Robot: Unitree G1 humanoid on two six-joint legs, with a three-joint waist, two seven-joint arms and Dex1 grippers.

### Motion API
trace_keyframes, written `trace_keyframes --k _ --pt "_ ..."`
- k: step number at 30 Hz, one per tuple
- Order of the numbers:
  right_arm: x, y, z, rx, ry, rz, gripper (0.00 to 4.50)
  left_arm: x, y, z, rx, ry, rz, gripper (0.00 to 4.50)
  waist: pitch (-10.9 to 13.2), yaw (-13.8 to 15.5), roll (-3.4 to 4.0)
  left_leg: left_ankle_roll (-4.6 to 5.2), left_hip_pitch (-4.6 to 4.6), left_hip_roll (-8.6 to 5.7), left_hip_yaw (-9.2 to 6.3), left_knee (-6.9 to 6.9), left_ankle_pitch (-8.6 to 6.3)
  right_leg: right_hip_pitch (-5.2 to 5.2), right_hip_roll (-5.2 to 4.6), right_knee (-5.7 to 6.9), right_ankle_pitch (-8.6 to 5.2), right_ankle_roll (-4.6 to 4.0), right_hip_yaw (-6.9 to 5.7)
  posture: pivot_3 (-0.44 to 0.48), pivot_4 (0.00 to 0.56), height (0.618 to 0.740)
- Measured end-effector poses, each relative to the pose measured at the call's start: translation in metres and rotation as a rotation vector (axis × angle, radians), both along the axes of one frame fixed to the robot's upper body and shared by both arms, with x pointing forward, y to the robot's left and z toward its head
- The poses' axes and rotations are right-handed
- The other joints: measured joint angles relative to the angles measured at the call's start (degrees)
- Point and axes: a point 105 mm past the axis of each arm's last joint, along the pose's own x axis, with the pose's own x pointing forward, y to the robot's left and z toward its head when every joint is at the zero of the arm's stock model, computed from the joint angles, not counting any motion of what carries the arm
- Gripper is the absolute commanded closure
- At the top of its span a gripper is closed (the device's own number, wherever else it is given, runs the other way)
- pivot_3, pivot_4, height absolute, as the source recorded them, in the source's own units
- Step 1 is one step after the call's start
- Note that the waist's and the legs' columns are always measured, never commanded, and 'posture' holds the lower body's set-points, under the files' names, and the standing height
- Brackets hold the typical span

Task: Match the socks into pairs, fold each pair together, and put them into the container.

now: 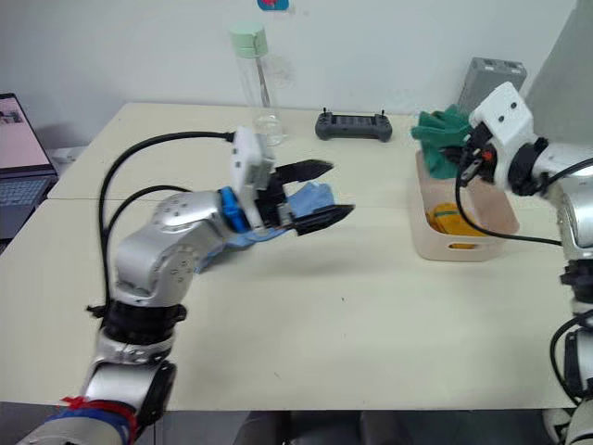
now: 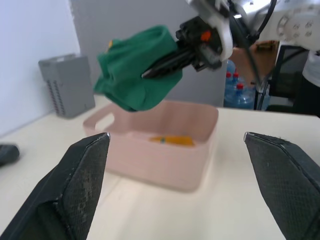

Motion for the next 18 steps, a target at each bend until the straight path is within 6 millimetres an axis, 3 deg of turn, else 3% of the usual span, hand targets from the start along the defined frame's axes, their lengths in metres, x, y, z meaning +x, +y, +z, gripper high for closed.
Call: trace_keyframes --k 4,9,16,18 --pt "0.017 -0.021 -0.042 -0.273 0.028 -0.022 4.5 0.008 -0.02 0.008 0.043 -0.079 0.001 0.01 0.12 -0.39 0.19 0.0 0.03 -0.09 0.0 0.0 0.01 0.0 -0.06 0.07 0.1 -0.16 0.02 0.0 0.15 0.74" --pt "0.025 -0.026 -0.072 -0.48 0.043 0.027 4.5 0.006 -0.036 0.003 0.073 -0.11 -0.037 0.01 0.15 -0.73 0.25 -0.02 0.02 -0.16 0.02 -0.02 0.02 0.01 -0.14 0.08 0.11 -0.17 0.04 0.0 0.15 0.74" --pt "0.028 -0.028 -0.077 -0.697 0.007 0.102 4.5 0.001 -0.029 -0.016 0.106 -0.086 -0.034 0.01 0.16 -0.79 0.29 -0.03 0.03 -0.17 -0.01 -0.02 0.02 0.05 -0.17 0.1 0.12 -0.18 -0.01 0.0 0.15 0.74" --pt "0.025 -0.026 -0.08 -0.741 0.019 0.147 3.83 -0.001 -0.026 -0.017 0.113 -0.091 -0.036 0.0 0.17 -0.77 0.29 -0.03 0.09 -0.18 -0.01 -0.01 0.02 0.13 -0.19 0.1 0.12 -0.18 -0.02 0.0 0.15 0.74"
